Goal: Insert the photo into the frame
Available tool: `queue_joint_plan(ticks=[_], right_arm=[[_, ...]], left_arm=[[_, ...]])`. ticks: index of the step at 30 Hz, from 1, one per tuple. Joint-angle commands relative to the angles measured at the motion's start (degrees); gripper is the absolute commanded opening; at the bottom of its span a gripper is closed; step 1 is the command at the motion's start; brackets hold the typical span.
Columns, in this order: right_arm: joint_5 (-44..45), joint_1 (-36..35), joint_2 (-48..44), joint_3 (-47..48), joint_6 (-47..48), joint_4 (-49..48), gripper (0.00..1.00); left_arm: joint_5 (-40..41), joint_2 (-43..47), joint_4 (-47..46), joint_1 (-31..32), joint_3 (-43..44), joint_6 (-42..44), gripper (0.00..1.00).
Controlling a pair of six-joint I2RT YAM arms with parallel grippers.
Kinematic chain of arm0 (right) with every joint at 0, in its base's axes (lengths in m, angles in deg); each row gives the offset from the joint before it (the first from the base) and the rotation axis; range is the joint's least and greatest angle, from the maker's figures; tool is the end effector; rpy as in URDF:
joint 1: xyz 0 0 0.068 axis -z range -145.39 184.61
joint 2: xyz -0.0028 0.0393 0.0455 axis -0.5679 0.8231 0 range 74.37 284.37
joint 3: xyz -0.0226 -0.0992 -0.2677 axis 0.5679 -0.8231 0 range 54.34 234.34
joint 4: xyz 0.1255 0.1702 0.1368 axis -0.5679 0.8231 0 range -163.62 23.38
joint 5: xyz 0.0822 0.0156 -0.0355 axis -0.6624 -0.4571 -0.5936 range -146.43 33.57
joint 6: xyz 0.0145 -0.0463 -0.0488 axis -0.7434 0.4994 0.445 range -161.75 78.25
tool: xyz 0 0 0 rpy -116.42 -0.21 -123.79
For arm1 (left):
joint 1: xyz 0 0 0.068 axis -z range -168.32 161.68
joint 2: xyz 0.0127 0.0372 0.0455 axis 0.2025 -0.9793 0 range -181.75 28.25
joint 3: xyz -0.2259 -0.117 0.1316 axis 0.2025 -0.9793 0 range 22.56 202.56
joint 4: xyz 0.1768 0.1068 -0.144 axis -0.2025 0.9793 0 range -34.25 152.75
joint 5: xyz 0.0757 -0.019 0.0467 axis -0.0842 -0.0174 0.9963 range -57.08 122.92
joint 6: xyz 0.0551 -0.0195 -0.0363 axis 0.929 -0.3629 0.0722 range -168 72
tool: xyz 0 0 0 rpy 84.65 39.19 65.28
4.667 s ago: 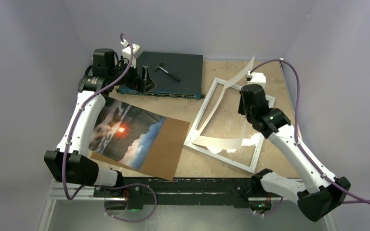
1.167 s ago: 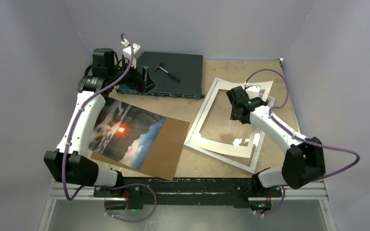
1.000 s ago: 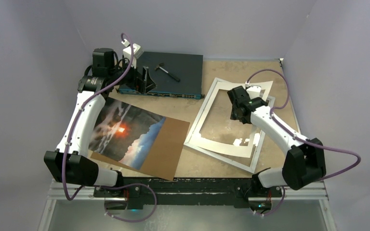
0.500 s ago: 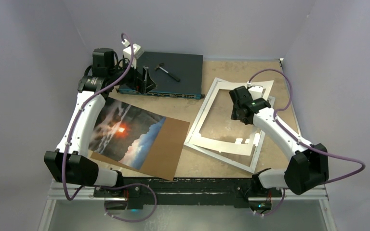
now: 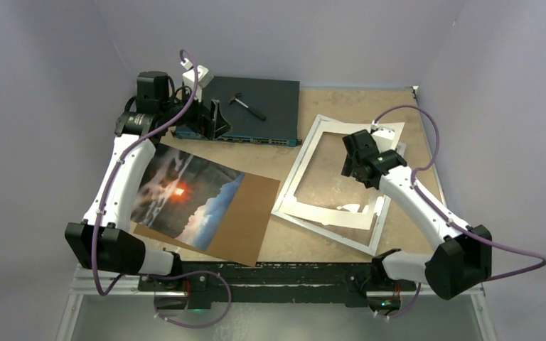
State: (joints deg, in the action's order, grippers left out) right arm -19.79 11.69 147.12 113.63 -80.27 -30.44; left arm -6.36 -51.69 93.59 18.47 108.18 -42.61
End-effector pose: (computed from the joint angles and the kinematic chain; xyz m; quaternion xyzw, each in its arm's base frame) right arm 0.2386 0.0649 0.2837 0.2128 0.8887 -0.1197 0.3881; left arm 0.2919 -0.0704 0.4078 0.2490 0.8025 -0.2997 0.4518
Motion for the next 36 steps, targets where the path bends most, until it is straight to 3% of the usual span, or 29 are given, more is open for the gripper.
queue_joint_plan(ticks=[1, 10, 23, 29, 36], right_arm=[[1.33, 0.06, -2.24, -0.08, -2.56, -0.68, 0.99], [3.31, 0.07, -3.97, 1.92, -6.36, 5.09, 0.99], [3.42, 0.07, -6.21, 5.16, -5.3, 5.14, 0.99], [0.61, 0.06, -6.95, 3.02, -4.6, 0.45, 0.99], [-6.99, -1.54, -4.44, 0.89, 0.64, -14.62, 0.99]], left_arm=[[-2.24, -0.86, -0.7, 0.02, 2.01, 1.09, 0.92], [-1.65, -1.39, -0.11, 0.03, 3.61, 1.16, 0.91], [-1.44, -1.14, 0.56, -0.04, 3.78, 1.73, 0.91], [-0.69, -0.94, 0.79, -0.11, 3.93, 1.95, 0.91], [6.18, -2.29, 4.67, -0.17, 6.46, 4.6, 0.98]])
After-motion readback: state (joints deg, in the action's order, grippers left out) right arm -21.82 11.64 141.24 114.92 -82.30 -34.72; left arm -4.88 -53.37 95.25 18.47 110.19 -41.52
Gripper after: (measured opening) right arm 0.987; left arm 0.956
